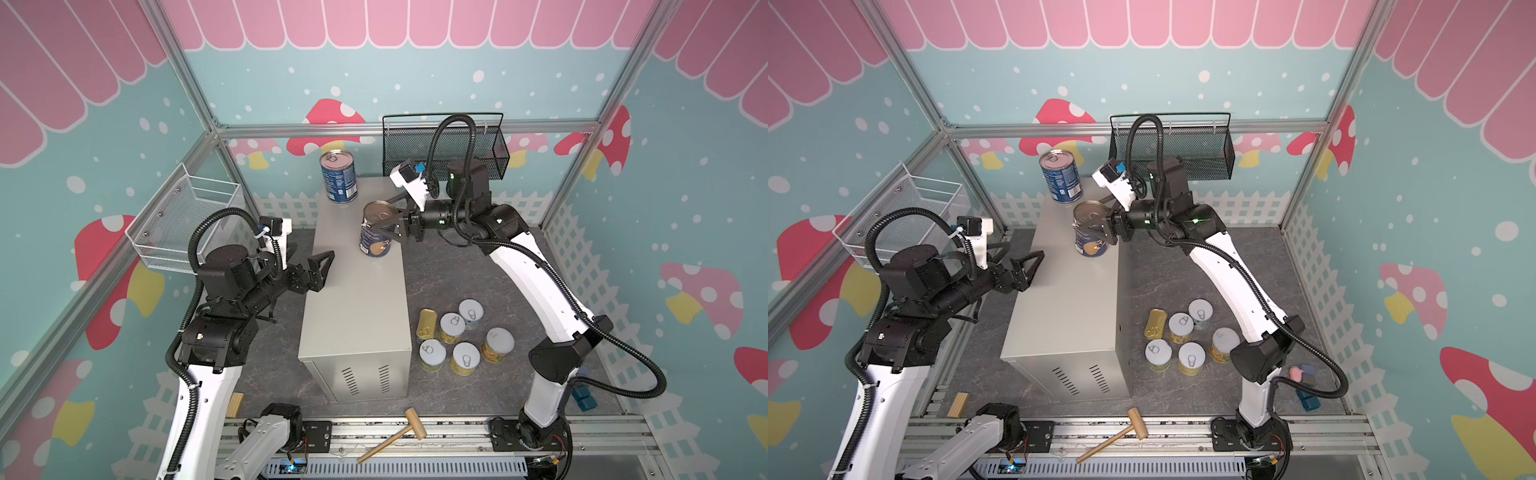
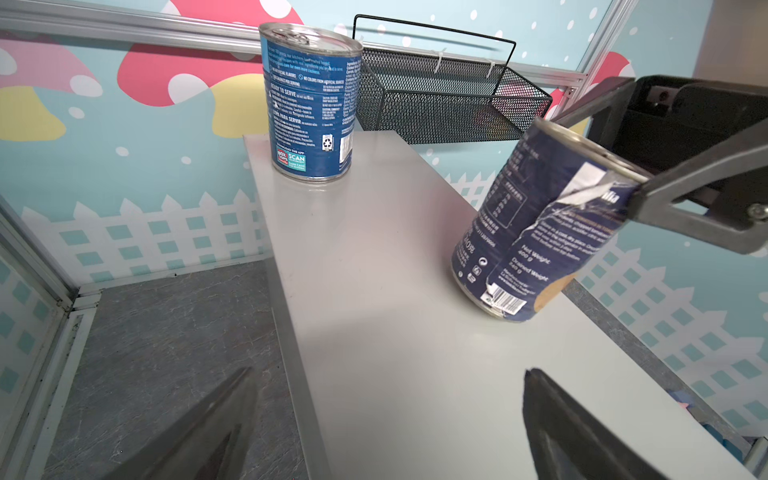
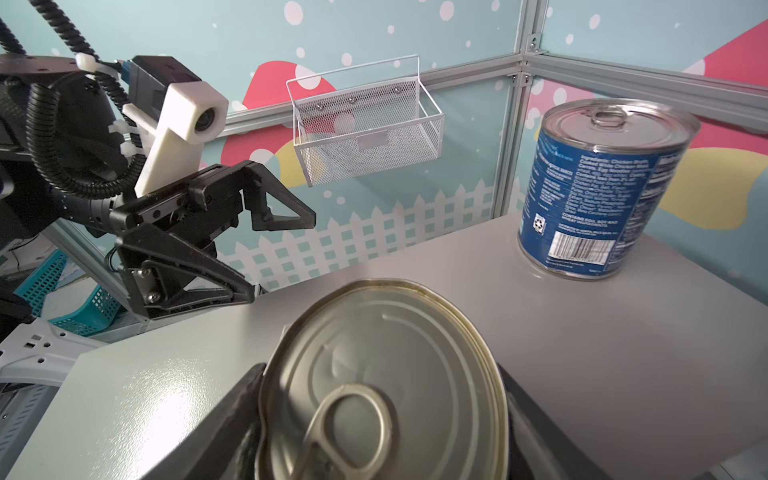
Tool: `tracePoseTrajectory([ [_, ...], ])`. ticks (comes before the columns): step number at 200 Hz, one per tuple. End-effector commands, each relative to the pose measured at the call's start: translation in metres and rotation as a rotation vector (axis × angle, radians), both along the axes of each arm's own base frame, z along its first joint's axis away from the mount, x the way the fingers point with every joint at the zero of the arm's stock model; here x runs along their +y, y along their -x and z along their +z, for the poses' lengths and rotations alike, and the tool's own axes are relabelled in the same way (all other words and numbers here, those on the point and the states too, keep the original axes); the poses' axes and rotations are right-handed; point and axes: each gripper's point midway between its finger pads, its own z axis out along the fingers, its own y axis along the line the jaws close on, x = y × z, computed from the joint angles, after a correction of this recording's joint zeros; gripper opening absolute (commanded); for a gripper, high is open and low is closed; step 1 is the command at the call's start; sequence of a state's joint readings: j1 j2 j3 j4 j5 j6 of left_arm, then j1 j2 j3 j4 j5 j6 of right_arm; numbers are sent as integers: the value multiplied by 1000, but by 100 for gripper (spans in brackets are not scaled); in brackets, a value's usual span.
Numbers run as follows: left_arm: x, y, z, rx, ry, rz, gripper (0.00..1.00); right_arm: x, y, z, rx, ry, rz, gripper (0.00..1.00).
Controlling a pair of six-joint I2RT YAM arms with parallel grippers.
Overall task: Place and organize the canned foods onto the counter
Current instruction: 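Lift the tomato-labelled can with the right gripper and carry it over the cabinet top, then lower the tomato can onto the cabinet top with the right gripper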
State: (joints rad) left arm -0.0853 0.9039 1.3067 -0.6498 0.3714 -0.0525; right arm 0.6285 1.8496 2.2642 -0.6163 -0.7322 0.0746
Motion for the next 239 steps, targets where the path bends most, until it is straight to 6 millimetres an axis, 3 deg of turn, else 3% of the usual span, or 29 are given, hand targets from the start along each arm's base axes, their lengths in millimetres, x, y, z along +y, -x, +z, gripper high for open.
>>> tracePoseTrajectory([
  [1, -1, 4, 3, -25, -5, -17, 99, 6, 17, 31, -96, -40, 22, 58],
  [31, -3, 4, 2, -26, 2, -26, 99, 21, 15, 23, -82, -30, 19, 62],
  [76, -10, 2, 8, -34, 41, -60, 99, 29, 20, 30, -99, -53, 17, 68],
  [79, -10, 2, 8, -34, 42, -62, 99, 36, 13, 18, -79, -38, 16, 68],
  [90, -11, 0, 8, -29, 45, -66, 99, 39, 11, 16, -78, -38, 12, 70],
  [172, -12, -3, 8, -26, 51, -69, 99, 41, 9, 14, -83, -33, -10, 85],
  [211, -11, -2, 7, -26, 46, -64, 99, 45, 2, 5, -74, -16, -27, 85],
  [239, -9, 1, 6, -30, 38, -51, 99, 46, -3, -2, -73, -3, -37, 79],
])
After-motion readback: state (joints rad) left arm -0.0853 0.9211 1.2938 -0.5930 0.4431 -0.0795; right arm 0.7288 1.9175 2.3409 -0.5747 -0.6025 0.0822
